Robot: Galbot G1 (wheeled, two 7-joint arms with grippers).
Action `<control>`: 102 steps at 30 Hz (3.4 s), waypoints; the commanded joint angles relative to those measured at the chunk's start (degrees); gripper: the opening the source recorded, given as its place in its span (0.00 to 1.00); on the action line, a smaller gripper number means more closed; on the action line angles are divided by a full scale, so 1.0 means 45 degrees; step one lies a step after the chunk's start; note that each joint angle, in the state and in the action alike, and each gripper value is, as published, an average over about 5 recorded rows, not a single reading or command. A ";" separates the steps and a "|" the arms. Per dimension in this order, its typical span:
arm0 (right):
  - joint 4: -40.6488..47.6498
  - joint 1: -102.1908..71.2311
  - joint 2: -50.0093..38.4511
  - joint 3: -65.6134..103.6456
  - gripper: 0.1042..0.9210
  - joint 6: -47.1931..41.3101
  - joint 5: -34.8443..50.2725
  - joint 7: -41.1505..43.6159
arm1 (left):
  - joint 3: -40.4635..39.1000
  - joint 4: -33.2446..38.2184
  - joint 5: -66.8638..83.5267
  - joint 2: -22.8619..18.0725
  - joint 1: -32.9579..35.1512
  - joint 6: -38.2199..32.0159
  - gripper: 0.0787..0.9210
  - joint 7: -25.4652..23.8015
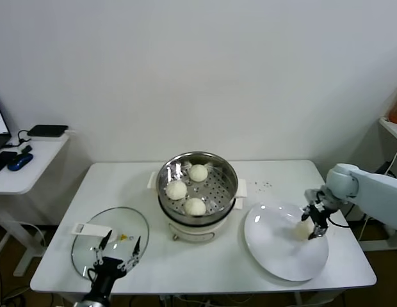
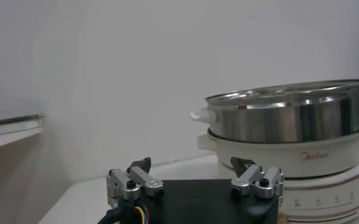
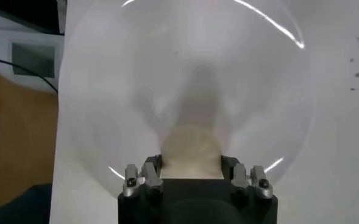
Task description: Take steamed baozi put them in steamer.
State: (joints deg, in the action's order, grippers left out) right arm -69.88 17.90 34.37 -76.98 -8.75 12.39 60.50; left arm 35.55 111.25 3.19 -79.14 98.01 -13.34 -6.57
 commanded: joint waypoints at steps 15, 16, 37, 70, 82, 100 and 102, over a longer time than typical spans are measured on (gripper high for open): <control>-0.0133 0.8297 0.3183 -0.4625 0.65 -0.0244 0.6410 0.0691 | -0.0088 0.0177 -0.0037 -0.0093 -0.0091 0.0054 0.88 0.0007; -0.0105 0.8452 0.3469 -0.4726 0.65 -0.0242 0.6696 0.0694 | -0.0086 0.0190 -0.0038 -0.0090 -0.0108 0.0064 0.88 0.0009; 0.1395 0.6347 0.7928 -0.3616 0.64 -0.0961 0.8010 0.0142 | 0.0074 0.0830 -0.0342 -0.0218 -0.0004 0.0227 0.88 0.0083; 0.2303 0.4159 0.8287 -0.3697 0.65 -0.1023 0.6611 -0.0298 | 0.0071 0.0681 -0.0398 -0.0200 0.0133 0.0069 0.88 0.0112; 0.2333 0.4020 0.8198 -0.3626 0.65 -0.0976 0.6317 -0.0373 | 0.0025 0.0661 -0.0438 -0.0222 0.0106 0.0075 0.88 0.0112; 0.1788 0.5052 0.7350 -0.3104 0.88 -0.1013 0.7309 -0.0001 | -0.0147 0.0597 -0.0565 -0.0274 -0.0109 0.0171 0.88 0.0123; 0.1609 0.5227 0.7115 -0.3045 0.88 -0.1043 0.7492 0.0001 | -0.0175 0.0587 -0.0587 -0.0269 -0.0128 0.0174 0.88 0.0124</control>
State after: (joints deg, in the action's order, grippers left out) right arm -60.04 38.75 69.36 -91.61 -13.30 43.24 60.07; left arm 34.93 114.00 0.74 -80.41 97.59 -12.67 -6.01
